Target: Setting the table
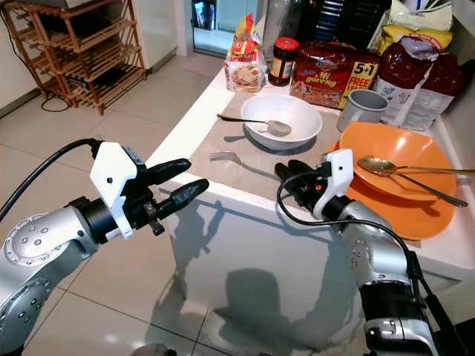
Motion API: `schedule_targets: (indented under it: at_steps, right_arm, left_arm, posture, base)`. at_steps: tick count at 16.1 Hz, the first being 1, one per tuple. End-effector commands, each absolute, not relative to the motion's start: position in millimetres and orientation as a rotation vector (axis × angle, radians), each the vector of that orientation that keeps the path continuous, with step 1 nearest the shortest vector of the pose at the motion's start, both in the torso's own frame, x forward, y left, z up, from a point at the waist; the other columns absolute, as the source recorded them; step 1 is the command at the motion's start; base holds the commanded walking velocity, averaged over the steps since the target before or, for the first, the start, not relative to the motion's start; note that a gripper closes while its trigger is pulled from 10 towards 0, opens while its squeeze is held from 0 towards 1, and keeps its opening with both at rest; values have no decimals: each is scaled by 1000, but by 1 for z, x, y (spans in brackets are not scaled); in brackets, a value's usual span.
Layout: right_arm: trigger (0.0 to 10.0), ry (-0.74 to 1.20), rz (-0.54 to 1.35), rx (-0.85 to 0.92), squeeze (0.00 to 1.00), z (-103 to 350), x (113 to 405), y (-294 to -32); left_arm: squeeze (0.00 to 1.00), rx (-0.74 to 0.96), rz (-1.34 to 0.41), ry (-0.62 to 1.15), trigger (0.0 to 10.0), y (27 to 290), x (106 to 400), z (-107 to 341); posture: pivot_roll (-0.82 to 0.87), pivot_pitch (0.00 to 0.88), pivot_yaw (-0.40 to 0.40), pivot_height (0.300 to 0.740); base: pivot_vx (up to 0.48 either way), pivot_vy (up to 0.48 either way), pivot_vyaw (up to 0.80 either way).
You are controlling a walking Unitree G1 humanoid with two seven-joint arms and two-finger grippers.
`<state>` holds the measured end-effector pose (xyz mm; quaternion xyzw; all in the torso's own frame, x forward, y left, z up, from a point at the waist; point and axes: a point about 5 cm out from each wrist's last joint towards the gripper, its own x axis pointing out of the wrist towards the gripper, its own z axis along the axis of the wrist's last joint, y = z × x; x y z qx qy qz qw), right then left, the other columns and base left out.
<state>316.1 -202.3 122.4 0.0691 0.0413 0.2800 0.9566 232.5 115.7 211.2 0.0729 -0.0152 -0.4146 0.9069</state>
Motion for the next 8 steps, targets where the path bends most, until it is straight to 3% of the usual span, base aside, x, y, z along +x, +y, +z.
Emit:
schedule_targets:
  at_steps: [1,4,6,7,8]
  right_arm:
    - [10000,146,524,115,1000,111,314,-212]
    - [10000,-53,582,150,1000,144,316,-210]
    - [10000,-184,634,150,1000,173,306,-203]
    - [10000,-241,639,150,0,187,297,-197]
    - [10000,-282,645,143,0,198,287,-193]
  left_arm:
    - [0,152,-863,-23,10000,113,230,211]
    - [0,188,-782,-44,10000,118,238,211]
    - [0,168,-634,-109,10000,124,258,219]
    - [1000,74,-588,-110,10000,129,274,220]
    - [1000,30,-603,-119,10000,130,285,221]
  posture:
    - [85,43,-42,740]
    - [83,40,-40,740]
    - [84,35,-43,740]
    - [78,30,-44,740]
    - [65,28,-38,740]
  base:
    - [0,0,0]
    - [0,0,0]
    - [0,0,0]
    - [0,0,0]
    - [0,0,0]
